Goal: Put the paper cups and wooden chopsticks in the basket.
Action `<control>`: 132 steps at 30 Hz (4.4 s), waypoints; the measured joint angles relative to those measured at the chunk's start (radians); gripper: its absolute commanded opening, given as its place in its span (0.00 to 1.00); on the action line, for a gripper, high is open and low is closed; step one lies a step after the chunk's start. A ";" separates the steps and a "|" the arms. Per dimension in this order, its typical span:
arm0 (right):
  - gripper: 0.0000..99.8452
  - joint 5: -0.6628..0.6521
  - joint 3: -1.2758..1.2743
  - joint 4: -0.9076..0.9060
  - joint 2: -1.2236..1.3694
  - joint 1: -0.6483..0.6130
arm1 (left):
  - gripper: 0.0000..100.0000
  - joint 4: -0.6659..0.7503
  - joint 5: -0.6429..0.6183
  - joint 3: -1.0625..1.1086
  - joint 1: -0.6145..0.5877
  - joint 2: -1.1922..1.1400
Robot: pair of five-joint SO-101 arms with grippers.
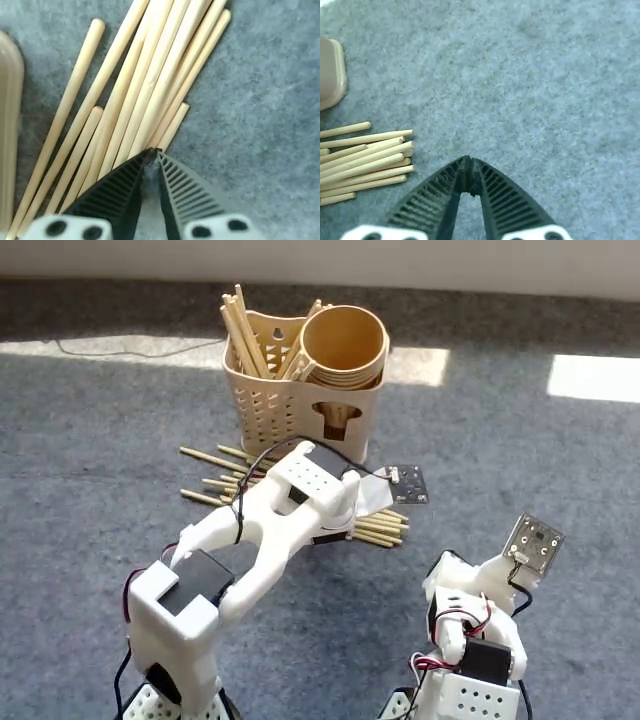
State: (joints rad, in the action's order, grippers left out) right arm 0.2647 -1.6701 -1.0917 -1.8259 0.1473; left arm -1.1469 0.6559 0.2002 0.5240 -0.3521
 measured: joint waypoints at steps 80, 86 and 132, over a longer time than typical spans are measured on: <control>0.01 0.000 0.000 0.005 0.000 0.018 | 0.13 -0.164 -0.126 -0.163 0.020 -0.052; 0.01 0.000 0.000 0.005 0.000 0.018 | 0.02 -0.115 -0.126 -0.178 -0.006 -0.092; 0.01 0.000 0.000 0.005 0.000 0.018 | 0.00 -0.311 -0.374 -0.914 -0.129 0.582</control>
State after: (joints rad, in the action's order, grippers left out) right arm 0.2647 -1.6701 -1.0871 -1.8259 0.1657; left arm -1.4584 0.2816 -0.7142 0.3951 0.2294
